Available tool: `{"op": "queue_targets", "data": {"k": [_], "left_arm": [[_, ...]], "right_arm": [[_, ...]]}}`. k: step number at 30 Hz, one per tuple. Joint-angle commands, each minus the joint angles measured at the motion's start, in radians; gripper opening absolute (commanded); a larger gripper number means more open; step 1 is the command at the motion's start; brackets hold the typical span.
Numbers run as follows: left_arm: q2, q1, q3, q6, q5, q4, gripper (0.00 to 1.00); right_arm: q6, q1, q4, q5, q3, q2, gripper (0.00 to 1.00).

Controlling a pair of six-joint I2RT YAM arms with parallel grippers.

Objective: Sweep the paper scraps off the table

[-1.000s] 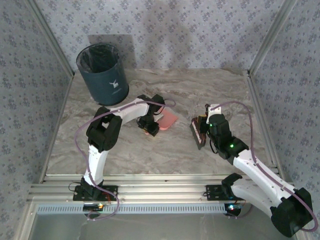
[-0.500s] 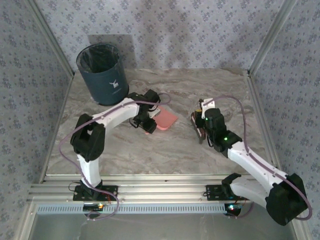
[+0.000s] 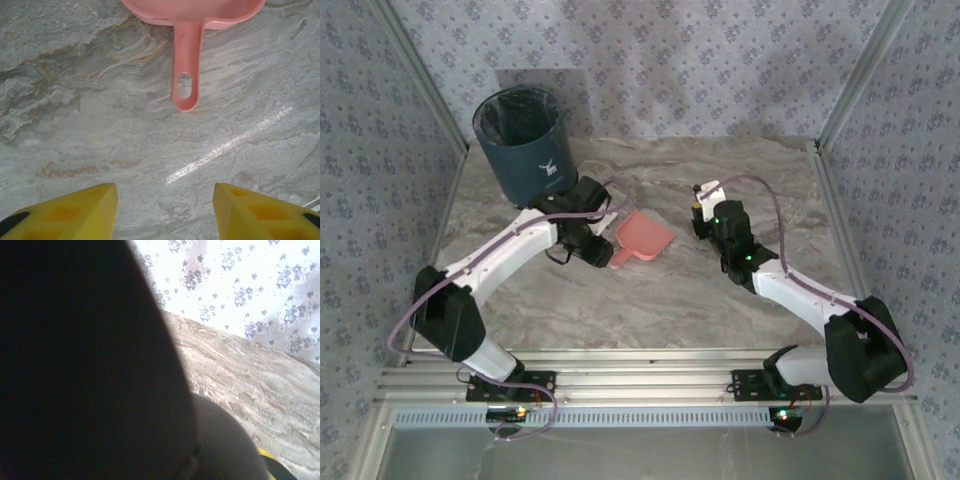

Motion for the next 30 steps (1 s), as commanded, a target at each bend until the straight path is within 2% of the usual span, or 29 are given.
{"op": "queue_targets", "data": {"k": [1,10,20,28,30], "left_arm": [[-0.071,0.035,-0.040,-0.024,0.034,-0.013,0.54],[-0.186,0.122,-0.158,-0.041,0.060,0.071,0.54],[-0.230,0.140,-0.200,-0.051,0.090,0.118,0.55],[-0.225,0.140,-0.205,-0.047,0.097,0.106,0.56],[-0.222,0.142,-0.205,-0.047,0.100,0.104,0.55]], "right_arm": [[-0.092,0.013,0.130,-0.027,0.050,0.047,0.00],[-0.308,0.095,0.290,-0.074,0.050,0.182,0.00],[-0.434,0.201,0.390,-0.027,0.036,0.282,0.00],[-0.526,0.292,0.535,0.032,-0.024,0.354,0.00],[-0.546,0.313,0.551,0.046,-0.030,0.370,0.02]]}}
